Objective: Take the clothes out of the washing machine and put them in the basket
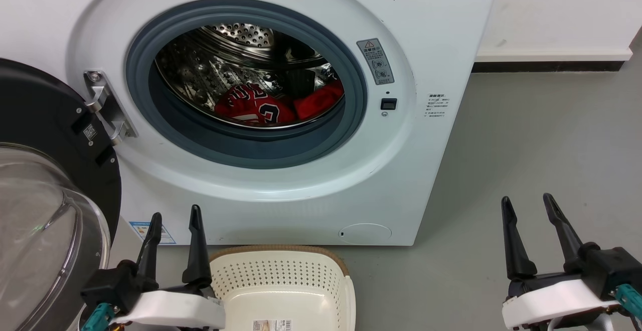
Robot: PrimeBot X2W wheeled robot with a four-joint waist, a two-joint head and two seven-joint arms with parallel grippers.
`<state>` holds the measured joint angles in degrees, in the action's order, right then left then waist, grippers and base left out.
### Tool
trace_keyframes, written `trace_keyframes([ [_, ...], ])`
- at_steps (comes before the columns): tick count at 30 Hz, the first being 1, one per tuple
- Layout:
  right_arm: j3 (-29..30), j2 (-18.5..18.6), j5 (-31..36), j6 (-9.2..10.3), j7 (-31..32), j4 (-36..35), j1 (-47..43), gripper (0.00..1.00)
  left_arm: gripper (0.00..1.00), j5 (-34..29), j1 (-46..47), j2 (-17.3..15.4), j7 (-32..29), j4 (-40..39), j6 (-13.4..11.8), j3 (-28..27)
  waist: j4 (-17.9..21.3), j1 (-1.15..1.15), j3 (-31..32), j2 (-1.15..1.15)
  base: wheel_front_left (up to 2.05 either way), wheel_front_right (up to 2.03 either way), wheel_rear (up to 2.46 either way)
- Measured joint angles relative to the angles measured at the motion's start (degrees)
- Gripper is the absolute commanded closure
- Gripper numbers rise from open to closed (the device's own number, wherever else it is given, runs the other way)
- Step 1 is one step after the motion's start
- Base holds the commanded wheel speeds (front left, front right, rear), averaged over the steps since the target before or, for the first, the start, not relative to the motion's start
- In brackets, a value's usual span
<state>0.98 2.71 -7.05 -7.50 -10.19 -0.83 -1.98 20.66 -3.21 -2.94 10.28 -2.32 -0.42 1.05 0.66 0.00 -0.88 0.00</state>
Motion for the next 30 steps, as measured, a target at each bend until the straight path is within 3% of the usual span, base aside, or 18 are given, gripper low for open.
trace_keyframes([
  [13, 0.71, 0.01, 7.10, 0.00, -1.66, 0.76, -0.66, 0.00, 0.00, -7.90, -0.67, -1.18, 1.56, 1.58, -0.20, 2.57, 0.48, 0.00, -0.32, 0.00, 0.00, 0.00, 0.00],
  [25, 1.03, 0.03, 10.14, 0.00, -3.00, -0.20, -0.74, 0.00, 0.00, -12.85, -0.67, -2.09, 3.02, 0.33, -3.44, 4.50, 0.61, 0.00, -0.49, 0.00, 0.00, 0.00, 0.00],
  [30, 1.67, 0.03, 11.20, 0.00, -3.90, -0.02, -0.96, 0.00, 0.00, -13.76, -1.25, -1.47, 3.66, 0.79, -2.59, 2.93, 0.61, 0.00, -0.41, 0.00, 0.00, 0.00, 0.00],
])
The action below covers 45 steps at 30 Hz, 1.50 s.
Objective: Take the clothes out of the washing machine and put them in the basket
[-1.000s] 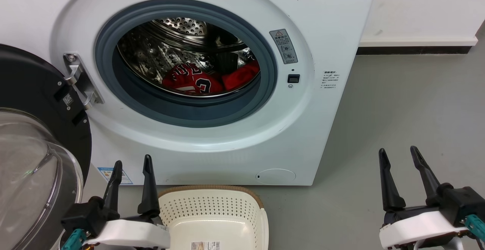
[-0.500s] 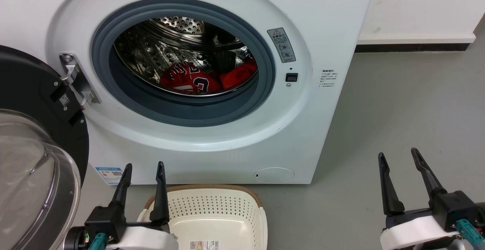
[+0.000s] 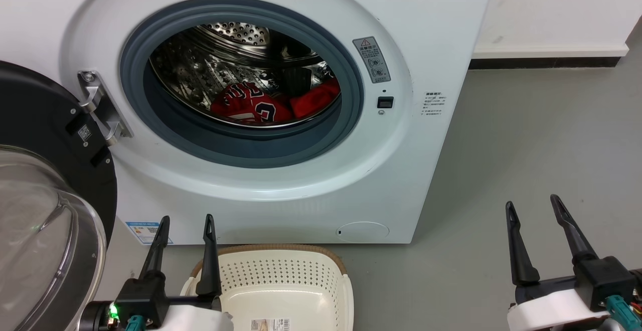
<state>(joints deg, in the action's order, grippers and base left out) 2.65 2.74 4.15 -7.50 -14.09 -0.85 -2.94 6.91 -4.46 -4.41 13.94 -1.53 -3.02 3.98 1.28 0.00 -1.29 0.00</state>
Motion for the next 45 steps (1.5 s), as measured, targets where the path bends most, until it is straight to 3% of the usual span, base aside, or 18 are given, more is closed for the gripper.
trace_keyframes([
  [11, 1.31, 0.02, -1.29, -0.01, -1.00, 2.93, -0.31, 0.00, 0.00, -5.23, -0.38, 0.86, 1.07, 1.19, 0.83, -1.02, 0.17, 0.00, -0.06, 0.00, 0.00, 0.00, 0.00],
  [33, 0.53, 0.03, -2.20, -0.01, -1.00, 3.91, 0.14, 0.00, 0.00, -6.33, -0.93, 1.09, 1.13, 1.24, 1.02, -1.26, 0.93, 0.00, -0.31, 0.00, 0.00, 0.00, 0.00],
  [40, 0.83, 0.05, -3.37, 0.00, -1.00, 3.58, 2.48, 0.00, 0.00, -7.35, 1.38, -1.33, 1.13, 2.36, 3.10, -0.64, 2.44, 0.00, -4.55, 0.00, 0.00, 0.00, 0.00],
  [45, 0.42, 0.09, -5.27, -0.01, -1.01, 2.19, 6.71, 0.00, 0.00, -5.37, 6.81, -4.11, 1.13, 4.98, 6.08, -2.54, 3.98, 0.00, -10.53, 0.00, 0.00, 0.00, 0.00],
])
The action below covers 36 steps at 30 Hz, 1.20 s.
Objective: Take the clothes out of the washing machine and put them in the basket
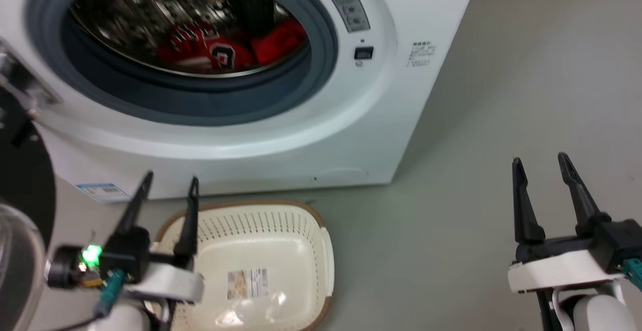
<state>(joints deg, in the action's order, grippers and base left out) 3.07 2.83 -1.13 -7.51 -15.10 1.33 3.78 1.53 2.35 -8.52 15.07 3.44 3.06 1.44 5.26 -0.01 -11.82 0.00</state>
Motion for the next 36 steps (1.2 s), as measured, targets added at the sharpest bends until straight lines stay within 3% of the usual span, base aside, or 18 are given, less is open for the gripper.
trace_keyframes([
  [8, -1.24, 0.02, -1.83, 0.00, 0.00, -1.29, 4.55, 0.00, 0.00, 0.22, 16.31, -11.44, 0.01, 3.49, 3.60, -1.09, 3.99, 0.00, -11.85, 0.00, 0.00, 0.00, 0.00],
  [14, -1.82, 0.04, -4.37, 0.00, 0.01, -1.71, 6.14, 0.00, 0.00, 1.91, 34.11, -20.98, -3.76, 14.18, 4.34, 2.85, 7.37, -0.01, -19.51, 0.00, 0.00, 0.00, 0.00],
  [17, -2.50, 0.08, -5.43, 0.00, 0.01, -1.88, 6.58, 0.00, 0.00, 4.87, 43.52, -25.40, -8.82, 18.08, 4.34, 8.78, 9.04, -0.01, -22.39, 0.00, 0.00, 0.00, 0.00],
  [24, -5.33, 0.07, -7.98, 0.00, 0.01, -3.33, 8.00, 0.00, 0.00, 11.94, 64.42, -32.18, -23.53, 25.82, 4.44, 19.20, 12.17, -0.01, -27.91, 0.00, 0.00, 0.00, 0.00],
  [36, -8.34, 0.07, -8.88, 0.00, 0.01, -4.66, 10.14, 0.00, 0.00, 19.50, 91.76, -38.63, -44.73, 34.72, 4.44, 35.46, 16.68, -0.01, -36.41, 0.00, 0.00, 0.00, 0.00],
])
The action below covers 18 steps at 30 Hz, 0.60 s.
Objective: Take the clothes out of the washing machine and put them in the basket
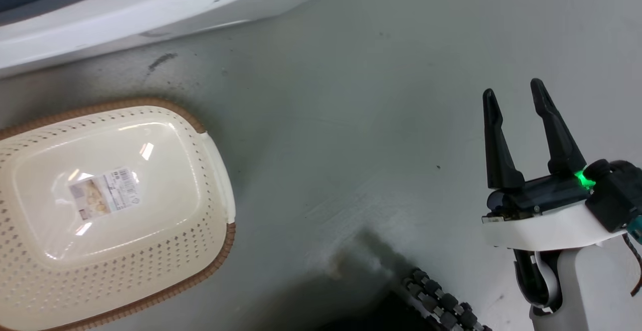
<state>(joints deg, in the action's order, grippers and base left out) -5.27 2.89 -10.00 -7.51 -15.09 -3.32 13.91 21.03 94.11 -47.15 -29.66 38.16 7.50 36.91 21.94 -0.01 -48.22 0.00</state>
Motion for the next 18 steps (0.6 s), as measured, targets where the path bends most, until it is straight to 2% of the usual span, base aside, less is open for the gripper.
trace_keyframes([
  [4, -1.24, 0.01, 0.58, 0.00, 0.00, -0.32, 0.51, 0.00, 0.00, 2.22, 4.38, -2.50, -7.23, 1.27, 0.00, 6.10, 1.70, 0.00, -1.89, 0.00, 0.00, 0.00, 0.00],
  [6, -1.99, 0.00, 1.55, 0.00, 0.00, -0.62, 0.70, 0.00, 0.00, 4.46, 6.20, -3.25, -9.90, 1.80, 0.00, 7.45, 2.57, 0.00, -2.71, 0.00, 0.00, 0.00, 0.00],
  [12, -3.46, 0.00, 0.53, 0.00, 0.00, -0.99, 0.63, 0.00, 0.00, 9.28, 8.39, -4.85, -14.54, 3.99, 0.00, 10.04, 4.23, 0.00, -4.45, 0.00, 0.00, 0.00, 0.00],
  [18, -3.61, 0.00, -0.89, 0.00, 0.00, -1.53, 0.53, 0.00, 0.00, 12.04, 8.17, -6.78, -15.48, 3.99, -0.01, 12.80, 4.94, 0.01, -5.34, 0.00, 0.00, 0.00, 0.00],
])
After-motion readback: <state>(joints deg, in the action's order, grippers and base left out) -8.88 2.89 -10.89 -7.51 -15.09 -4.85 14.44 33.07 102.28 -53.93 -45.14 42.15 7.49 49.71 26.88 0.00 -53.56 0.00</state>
